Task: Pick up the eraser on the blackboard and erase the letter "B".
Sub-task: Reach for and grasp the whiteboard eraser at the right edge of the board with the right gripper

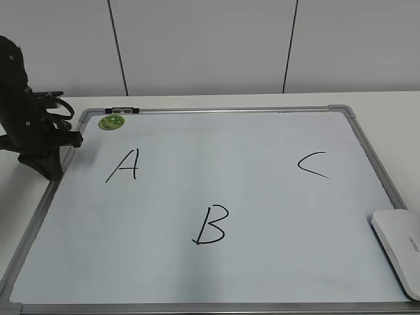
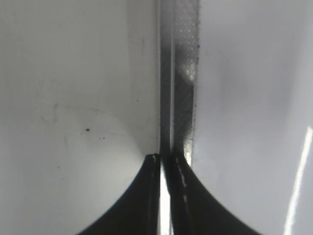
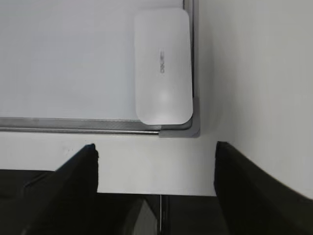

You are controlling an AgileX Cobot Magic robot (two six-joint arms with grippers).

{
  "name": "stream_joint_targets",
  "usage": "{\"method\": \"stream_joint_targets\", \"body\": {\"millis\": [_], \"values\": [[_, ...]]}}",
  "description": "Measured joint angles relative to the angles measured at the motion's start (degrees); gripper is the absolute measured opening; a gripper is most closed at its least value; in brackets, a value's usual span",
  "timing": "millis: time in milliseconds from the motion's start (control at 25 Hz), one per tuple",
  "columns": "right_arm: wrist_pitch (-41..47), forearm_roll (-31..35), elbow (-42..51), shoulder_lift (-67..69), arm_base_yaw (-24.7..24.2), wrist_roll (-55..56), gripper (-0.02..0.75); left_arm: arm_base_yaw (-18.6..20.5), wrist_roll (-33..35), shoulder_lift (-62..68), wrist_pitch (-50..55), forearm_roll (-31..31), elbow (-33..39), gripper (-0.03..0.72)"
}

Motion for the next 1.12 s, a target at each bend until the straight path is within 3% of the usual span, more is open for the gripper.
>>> {"method": "stream_joint_targets", "body": {"millis": [120, 320, 760, 1120], "values": [[-0.3, 1.4, 0.0, 7.2, 0.0, -0.6, 0.551, 0.0, 0.0, 0.0, 0.0, 0.0, 0.0, 0.019], [-2.8, 3.7, 0.0, 16.4, 0.0, -5.3, 0.661, 0.0, 0.0, 0.0, 0.0, 0.0, 0.0, 0.019], [-13.1, 3.1, -0.5, 32.6, 0.0, -5.8, 0.671, 0.0, 0.0, 0.0, 0.3, 0.0, -0.1, 0.019], [-14.7, 1.3, -7.6, 41.6, 0.0, -5.8, 0.671, 0.0, 0.0, 0.1, 0.4, 0.0, -0.1, 0.019]]}}
